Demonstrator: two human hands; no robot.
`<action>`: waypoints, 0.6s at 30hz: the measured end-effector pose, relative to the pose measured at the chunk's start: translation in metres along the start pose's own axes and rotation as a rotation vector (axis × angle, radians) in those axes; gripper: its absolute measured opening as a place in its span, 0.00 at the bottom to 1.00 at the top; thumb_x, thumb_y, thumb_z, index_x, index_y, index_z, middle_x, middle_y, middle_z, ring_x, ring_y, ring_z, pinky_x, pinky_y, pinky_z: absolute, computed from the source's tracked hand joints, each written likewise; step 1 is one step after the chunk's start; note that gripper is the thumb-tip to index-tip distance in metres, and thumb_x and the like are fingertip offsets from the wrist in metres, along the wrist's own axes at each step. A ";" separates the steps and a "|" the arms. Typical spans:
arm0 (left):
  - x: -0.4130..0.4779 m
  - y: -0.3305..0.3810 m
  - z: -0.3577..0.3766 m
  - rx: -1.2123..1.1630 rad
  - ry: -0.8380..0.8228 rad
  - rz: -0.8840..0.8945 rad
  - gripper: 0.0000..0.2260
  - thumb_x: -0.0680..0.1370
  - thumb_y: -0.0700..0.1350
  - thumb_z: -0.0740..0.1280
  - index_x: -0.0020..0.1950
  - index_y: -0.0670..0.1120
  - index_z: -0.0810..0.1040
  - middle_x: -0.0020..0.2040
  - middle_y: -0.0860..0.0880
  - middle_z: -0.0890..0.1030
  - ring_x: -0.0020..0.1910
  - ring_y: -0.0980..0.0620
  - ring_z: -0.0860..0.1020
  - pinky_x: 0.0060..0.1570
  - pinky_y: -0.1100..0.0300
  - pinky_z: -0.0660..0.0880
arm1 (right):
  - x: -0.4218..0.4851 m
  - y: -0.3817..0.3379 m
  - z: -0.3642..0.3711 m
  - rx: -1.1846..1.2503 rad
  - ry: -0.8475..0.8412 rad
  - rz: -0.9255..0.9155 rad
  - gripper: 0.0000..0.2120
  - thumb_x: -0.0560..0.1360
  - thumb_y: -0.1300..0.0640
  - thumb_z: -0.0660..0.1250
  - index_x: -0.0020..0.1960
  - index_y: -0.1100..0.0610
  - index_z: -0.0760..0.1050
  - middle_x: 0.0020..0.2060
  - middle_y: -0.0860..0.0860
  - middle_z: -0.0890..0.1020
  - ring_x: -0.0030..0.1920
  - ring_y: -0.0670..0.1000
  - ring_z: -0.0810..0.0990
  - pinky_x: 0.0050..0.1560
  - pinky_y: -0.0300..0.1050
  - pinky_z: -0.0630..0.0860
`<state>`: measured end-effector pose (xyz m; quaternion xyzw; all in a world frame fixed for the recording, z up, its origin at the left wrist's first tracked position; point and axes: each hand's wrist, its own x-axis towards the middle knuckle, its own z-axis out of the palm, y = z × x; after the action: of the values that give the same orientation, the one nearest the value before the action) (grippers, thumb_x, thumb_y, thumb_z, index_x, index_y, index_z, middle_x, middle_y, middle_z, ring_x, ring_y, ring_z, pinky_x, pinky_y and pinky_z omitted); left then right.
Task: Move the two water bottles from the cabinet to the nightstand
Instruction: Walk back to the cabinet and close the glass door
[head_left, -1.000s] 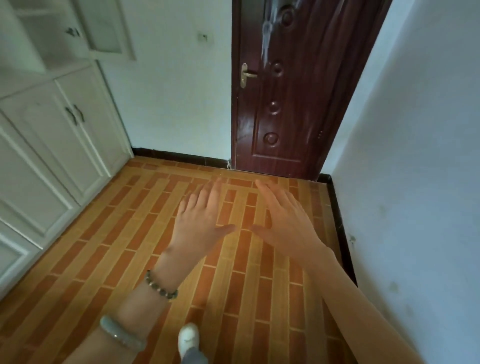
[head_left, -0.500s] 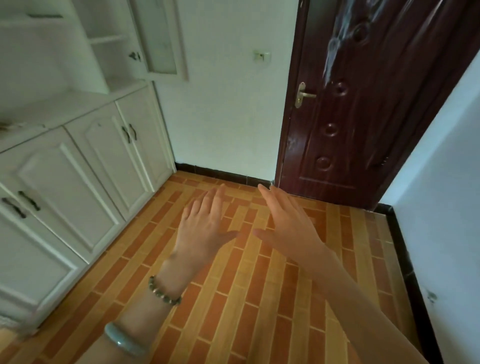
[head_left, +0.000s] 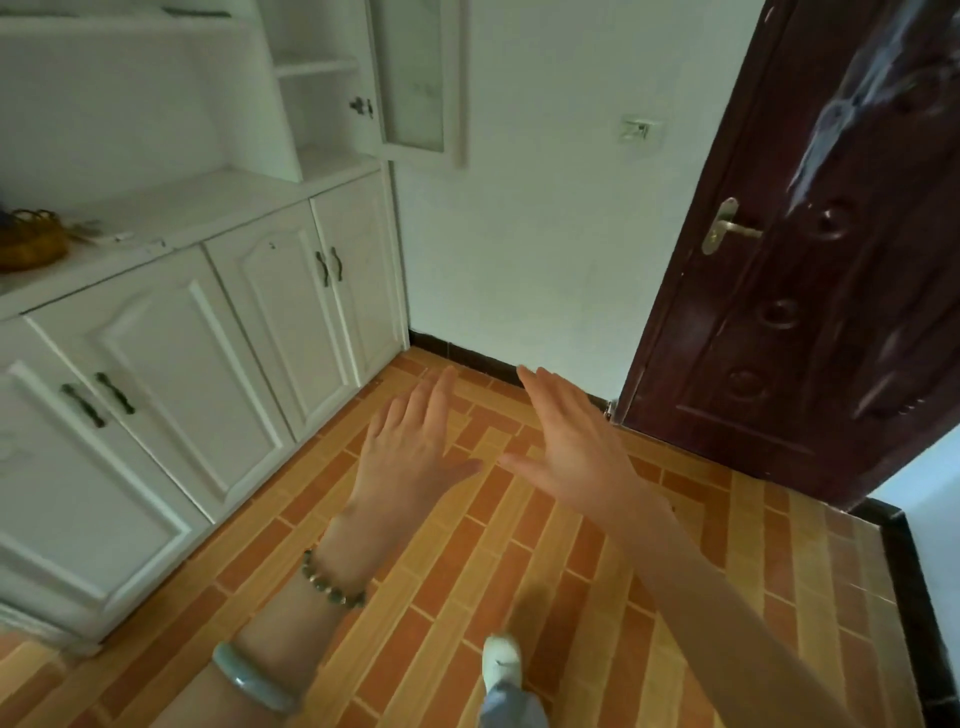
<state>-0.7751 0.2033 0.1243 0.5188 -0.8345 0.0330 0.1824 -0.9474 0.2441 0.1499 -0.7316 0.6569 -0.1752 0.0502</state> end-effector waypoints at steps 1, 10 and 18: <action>0.012 -0.006 0.006 -0.004 0.001 -0.008 0.45 0.68 0.63 0.67 0.75 0.48 0.46 0.74 0.47 0.61 0.71 0.47 0.61 0.69 0.51 0.56 | 0.016 0.004 0.003 0.006 -0.005 -0.007 0.42 0.72 0.43 0.67 0.76 0.52 0.45 0.75 0.55 0.54 0.74 0.54 0.52 0.72 0.51 0.52; 0.153 -0.053 0.050 0.029 0.007 -0.118 0.45 0.69 0.64 0.65 0.75 0.47 0.46 0.75 0.46 0.57 0.72 0.47 0.58 0.71 0.51 0.51 | 0.186 0.054 0.009 0.041 -0.051 -0.101 0.42 0.72 0.43 0.67 0.76 0.51 0.45 0.75 0.54 0.54 0.74 0.53 0.51 0.72 0.50 0.53; 0.257 -0.083 0.079 0.031 0.026 -0.195 0.44 0.70 0.66 0.62 0.75 0.48 0.43 0.75 0.47 0.55 0.73 0.47 0.56 0.72 0.49 0.53 | 0.305 0.087 0.015 0.051 -0.084 -0.181 0.41 0.73 0.43 0.66 0.75 0.51 0.46 0.75 0.53 0.54 0.75 0.53 0.51 0.72 0.50 0.54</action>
<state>-0.8253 -0.0733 0.1261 0.5998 -0.7771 0.0346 0.1875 -1.0021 -0.0680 0.1678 -0.7933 0.5806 -0.1649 0.0805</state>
